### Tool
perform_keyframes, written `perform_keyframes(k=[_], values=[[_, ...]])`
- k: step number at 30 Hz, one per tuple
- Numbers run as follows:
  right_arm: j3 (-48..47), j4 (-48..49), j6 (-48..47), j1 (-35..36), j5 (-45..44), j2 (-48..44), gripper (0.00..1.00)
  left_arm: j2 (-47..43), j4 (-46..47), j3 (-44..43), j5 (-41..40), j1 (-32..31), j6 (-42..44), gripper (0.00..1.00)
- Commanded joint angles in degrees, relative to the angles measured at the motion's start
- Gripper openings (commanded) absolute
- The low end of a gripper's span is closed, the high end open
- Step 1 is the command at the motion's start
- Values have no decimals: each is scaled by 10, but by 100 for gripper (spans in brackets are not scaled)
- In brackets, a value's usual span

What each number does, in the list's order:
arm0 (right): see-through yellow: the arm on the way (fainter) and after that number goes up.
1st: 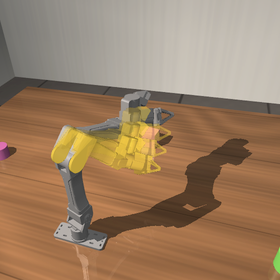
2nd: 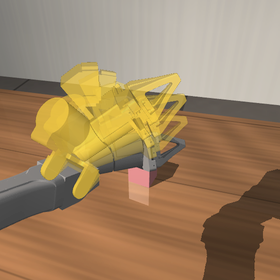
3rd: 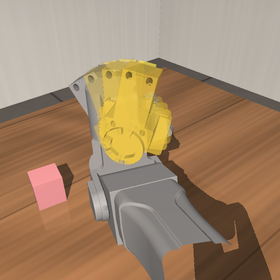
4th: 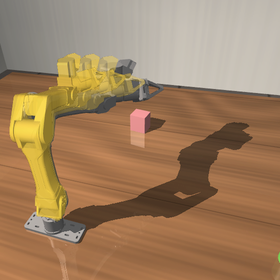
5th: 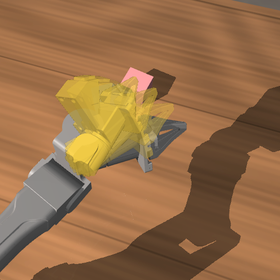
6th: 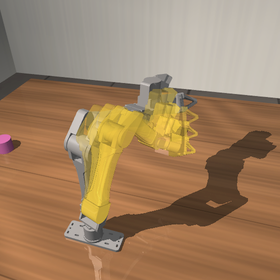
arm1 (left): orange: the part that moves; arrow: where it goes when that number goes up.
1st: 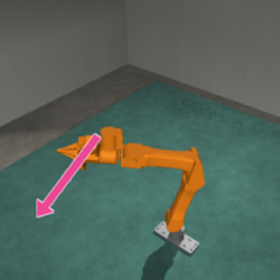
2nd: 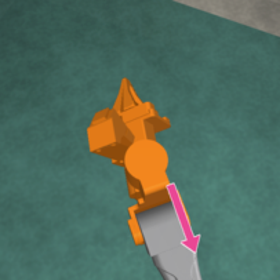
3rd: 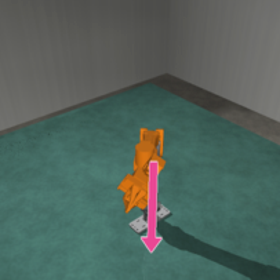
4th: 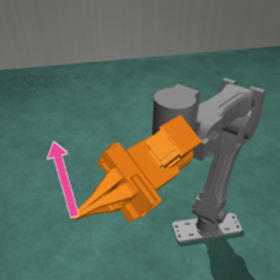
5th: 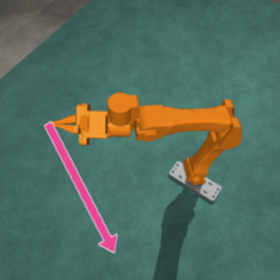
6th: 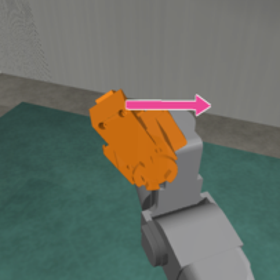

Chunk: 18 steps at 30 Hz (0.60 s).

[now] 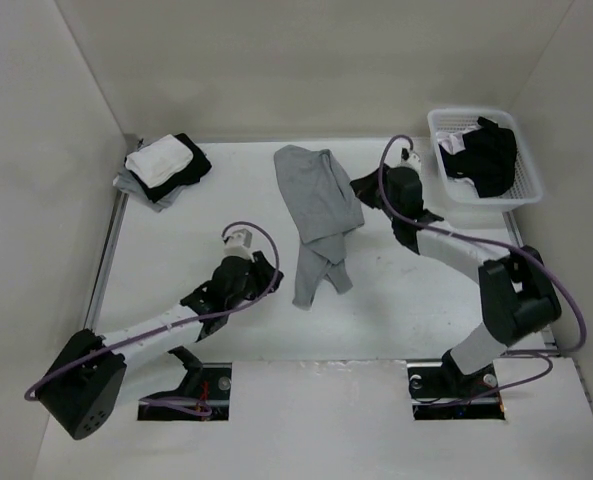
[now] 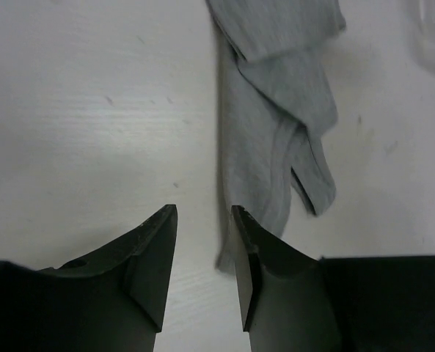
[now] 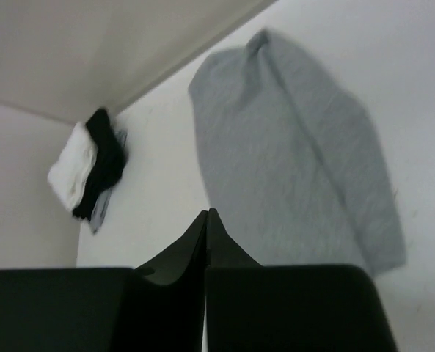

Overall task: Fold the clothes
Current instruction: Move the tank top to the center of the board, then flatten the tank top out

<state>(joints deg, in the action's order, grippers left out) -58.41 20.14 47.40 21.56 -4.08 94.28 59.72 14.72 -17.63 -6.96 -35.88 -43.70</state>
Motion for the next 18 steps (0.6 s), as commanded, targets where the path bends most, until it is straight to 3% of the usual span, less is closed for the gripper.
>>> perform_keyframes(k=[1,6,7,12,18], values=[[105,34,-3,47,-30,-63,0,21,-11,-23,-75,-104,54,34],[248,34,-1,73,-37,-143,8,119,-45,-107,-178,-236,147,39],[315,28,1,82,-33,-200,22,183,-60,-150,-236,-292,195,42],[367,20,16,95,-32,-234,37,224,-63,-179,-263,-327,228,44],[386,25,26,120,-8,-227,44,245,-101,-202,-254,-332,229,43]])
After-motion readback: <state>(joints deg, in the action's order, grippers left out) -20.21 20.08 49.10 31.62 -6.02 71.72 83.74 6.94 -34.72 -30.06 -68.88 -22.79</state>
